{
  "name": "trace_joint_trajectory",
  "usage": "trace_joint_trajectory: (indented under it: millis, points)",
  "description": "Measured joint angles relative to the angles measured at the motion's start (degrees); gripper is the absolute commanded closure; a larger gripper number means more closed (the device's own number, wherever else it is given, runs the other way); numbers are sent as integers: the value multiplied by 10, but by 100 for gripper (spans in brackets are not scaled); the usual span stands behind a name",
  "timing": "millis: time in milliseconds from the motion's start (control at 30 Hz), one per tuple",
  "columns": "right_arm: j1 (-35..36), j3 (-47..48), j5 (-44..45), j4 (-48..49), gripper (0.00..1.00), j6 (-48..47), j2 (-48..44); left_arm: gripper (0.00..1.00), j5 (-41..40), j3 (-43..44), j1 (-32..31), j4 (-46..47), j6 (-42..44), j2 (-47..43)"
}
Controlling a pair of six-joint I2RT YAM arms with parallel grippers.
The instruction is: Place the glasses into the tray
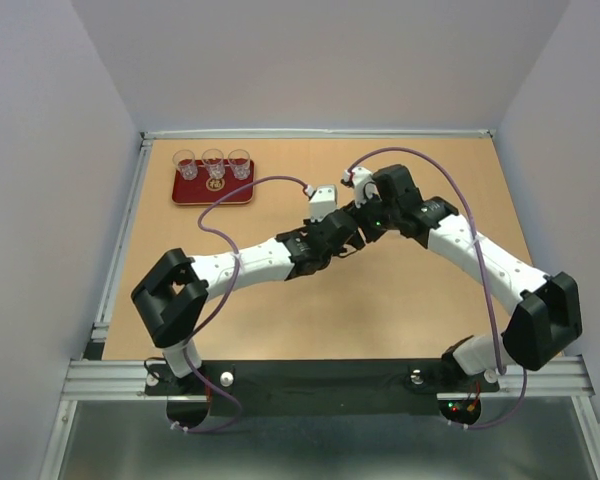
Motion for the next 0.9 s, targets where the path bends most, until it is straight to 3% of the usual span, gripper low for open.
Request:
trace_joint_trajectory:
  millis: [467,633,900]
  points:
    - [-26,-40,5,-1,12,-49,-108,100,6,-43,28,25,41,-42]
    - [-90,-90,-11,0,7,-78,-163,100,61,-110,119,41,63,-108]
    - [-158,-185,-27,18,5,-104,-260,100,142,-159,343,49,71,-177]
